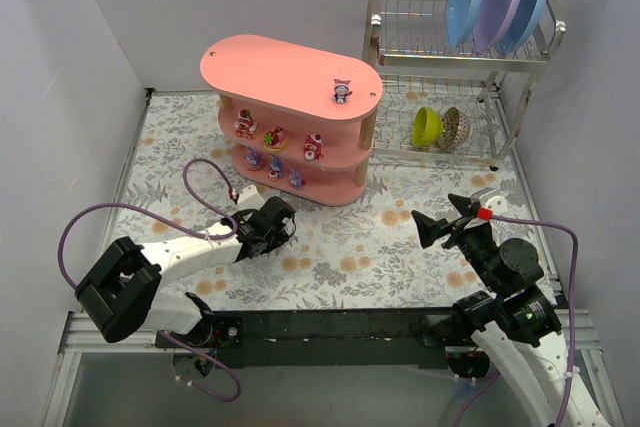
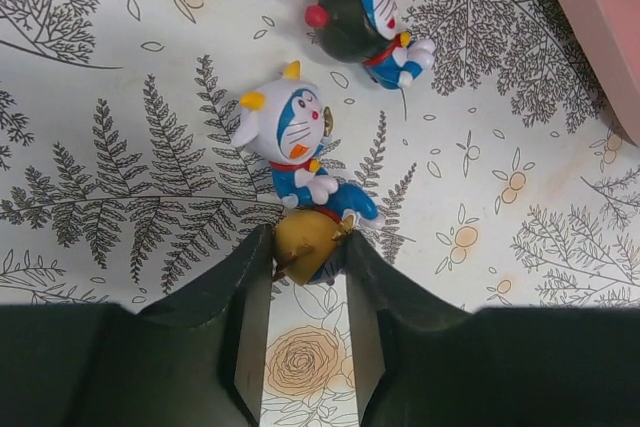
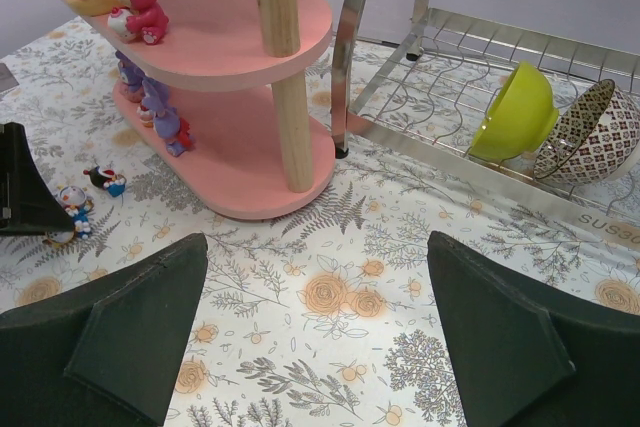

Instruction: Place and organize the plastic toys onto the shelf

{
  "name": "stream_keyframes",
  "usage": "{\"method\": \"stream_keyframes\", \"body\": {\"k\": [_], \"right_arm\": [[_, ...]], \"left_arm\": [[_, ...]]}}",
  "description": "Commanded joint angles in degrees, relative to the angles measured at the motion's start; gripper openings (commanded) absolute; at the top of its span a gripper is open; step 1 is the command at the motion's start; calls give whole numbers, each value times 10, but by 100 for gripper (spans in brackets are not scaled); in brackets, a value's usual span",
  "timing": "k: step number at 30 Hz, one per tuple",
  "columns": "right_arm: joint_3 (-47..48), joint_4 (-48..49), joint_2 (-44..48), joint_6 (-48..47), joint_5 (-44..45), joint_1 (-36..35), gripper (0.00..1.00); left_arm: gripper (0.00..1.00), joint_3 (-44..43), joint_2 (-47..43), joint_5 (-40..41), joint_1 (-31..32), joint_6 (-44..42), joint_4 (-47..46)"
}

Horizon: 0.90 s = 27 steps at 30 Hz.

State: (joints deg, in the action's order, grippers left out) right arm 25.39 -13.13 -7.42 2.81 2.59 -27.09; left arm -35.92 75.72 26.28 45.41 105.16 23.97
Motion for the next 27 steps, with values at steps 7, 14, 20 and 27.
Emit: {"method": "stream_keyframes", "body": {"k": [7,14,20,27], "right_arm": [[-2,35,3,-2,-4,-2,98],[-2,34,1,-3,-3,-2,98],[-1,34,1,-2,-7,-2,98],[-1,32,5,-3,-7,-2,98]], "left_arm": [[4,-32,-1,-120,38,-302,-35],[2,-80,57,-219,84,-464,-33],[7,-111,86,-245,86,-513,-6],[43,-143,128,-209,86,-481,33]]}}
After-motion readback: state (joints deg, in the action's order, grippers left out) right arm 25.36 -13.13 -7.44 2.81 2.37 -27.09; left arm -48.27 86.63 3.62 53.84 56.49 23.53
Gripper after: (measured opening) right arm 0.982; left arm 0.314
